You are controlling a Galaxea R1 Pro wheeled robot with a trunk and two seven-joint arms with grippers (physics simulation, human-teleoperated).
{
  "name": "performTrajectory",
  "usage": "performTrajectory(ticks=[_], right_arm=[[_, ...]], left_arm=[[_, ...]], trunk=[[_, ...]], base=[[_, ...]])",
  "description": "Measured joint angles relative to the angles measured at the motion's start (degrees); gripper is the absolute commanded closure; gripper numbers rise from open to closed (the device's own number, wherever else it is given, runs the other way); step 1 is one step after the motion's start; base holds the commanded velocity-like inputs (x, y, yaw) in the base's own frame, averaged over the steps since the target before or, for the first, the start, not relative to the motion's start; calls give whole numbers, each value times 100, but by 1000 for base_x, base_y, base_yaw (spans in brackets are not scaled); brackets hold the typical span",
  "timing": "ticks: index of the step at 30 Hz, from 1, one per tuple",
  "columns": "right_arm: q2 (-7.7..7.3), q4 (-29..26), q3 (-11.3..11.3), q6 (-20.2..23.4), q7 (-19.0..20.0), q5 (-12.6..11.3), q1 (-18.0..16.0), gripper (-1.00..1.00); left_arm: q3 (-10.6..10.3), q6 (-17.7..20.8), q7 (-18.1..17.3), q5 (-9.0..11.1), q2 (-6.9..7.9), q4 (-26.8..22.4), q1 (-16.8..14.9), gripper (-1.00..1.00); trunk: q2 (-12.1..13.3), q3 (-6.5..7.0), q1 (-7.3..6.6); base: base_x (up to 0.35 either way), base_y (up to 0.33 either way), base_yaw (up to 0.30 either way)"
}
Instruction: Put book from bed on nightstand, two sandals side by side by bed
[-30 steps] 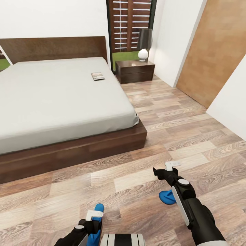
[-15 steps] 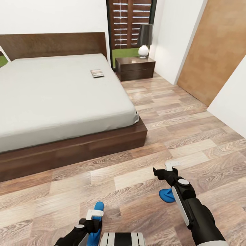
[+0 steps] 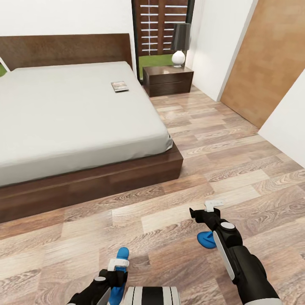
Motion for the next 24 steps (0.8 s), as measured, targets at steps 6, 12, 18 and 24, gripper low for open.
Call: performTrajectory(ticks=[6,12,18,24], right_arm=[[0,0,0,-3,0,0,0,-100],[-1,0,0,-6,0,0,0,-100],[-5,2,-4,-4,0,0,0,-100],[-8,2,-11,-6,0,0,0,-100]], left_arm=[[-6,30,-1,0,-3,-133,-4,-100],[-8,43,-2,0,-4,-192,-29,-100],[-8,49,-4,-5,-4,-224,-93,-100],[-9,48,-13,-9,-3,-236,-142,-100]], trunk=[[0,0,0],[-6,-110,13],[-9,-155,18],[-9,-155,18]], base=[[0,0,0],[0,0,0],[0,0,0],[0,0,0]])
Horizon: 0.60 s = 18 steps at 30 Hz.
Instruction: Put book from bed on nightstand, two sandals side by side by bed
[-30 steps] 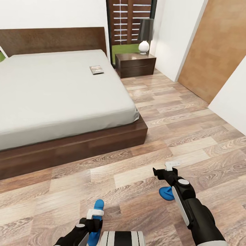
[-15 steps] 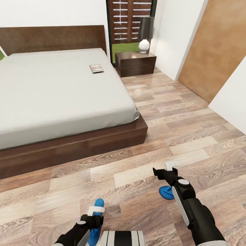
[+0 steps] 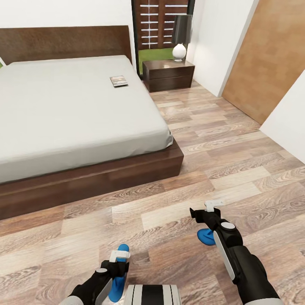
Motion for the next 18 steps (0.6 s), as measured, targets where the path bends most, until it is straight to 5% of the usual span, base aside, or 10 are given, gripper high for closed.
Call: performTrajectory(ticks=[18], right_arm=[[-2,-104,-7,-9,16,-8,0,-100]], left_arm=[[-9,-4,-16,1,6,-7,-26,-100]], trunk=[[-7,-111,13]], base=[[0,0,0]])
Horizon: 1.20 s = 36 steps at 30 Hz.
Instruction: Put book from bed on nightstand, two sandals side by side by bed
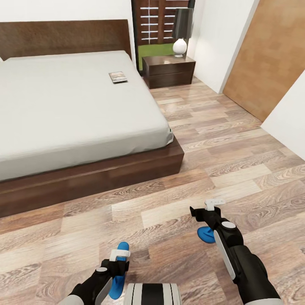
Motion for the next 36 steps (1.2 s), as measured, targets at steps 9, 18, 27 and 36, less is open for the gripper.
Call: performTrajectory(ticks=[9,18,27,36], right_arm=[[0,-275,1,6,12,-1,7,-100],[0,-369,1,7,15,-1,9,-100],[0,-386,2,8,16,-1,10,-100],[0,-390,6,8,12,-1,10,-100]], left_arm=[[0,-1,7,-1,1,4,-1,-100],[-8,-1,9,-1,1,2,-2,-100],[-9,-1,14,-2,1,-24,-12,-100],[-15,-1,35,0,10,-145,-36,-100]], trunk=[[-6,-110,13],[-13,-222,26],[-13,-222,26],[-20,-332,39]], base=[[0,0,0],[0,0,0],[0,0,0],[0,0,0]])
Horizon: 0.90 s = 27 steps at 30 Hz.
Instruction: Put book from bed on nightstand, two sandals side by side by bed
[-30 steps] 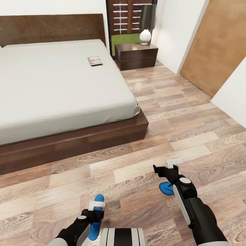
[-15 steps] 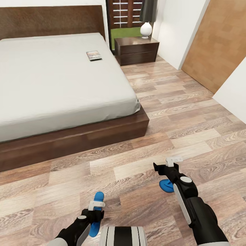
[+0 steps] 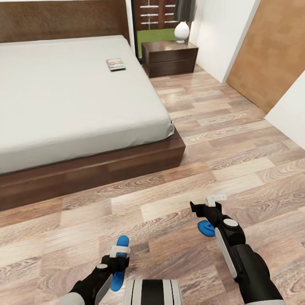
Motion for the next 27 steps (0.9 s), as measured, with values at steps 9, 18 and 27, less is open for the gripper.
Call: performTrajectory(ticks=[9,18,27], right_arm=[[3,-1,3,5,-12,2,1,-100],[1,2,3,8,-18,7,2,-100],[4,7,3,8,-25,8,4,-100]], left_arm=[[0,5,43,4,12,-181,-31,-100],[7,22,187,24,19,-336,-71,-100],[32,26,276,44,32,-358,-86,-100]], trunk=[[-3,-45,5],[-5,-89,10],[-12,-200,23]], base=[[0,0,0],[0,0,0],[0,0,0]])
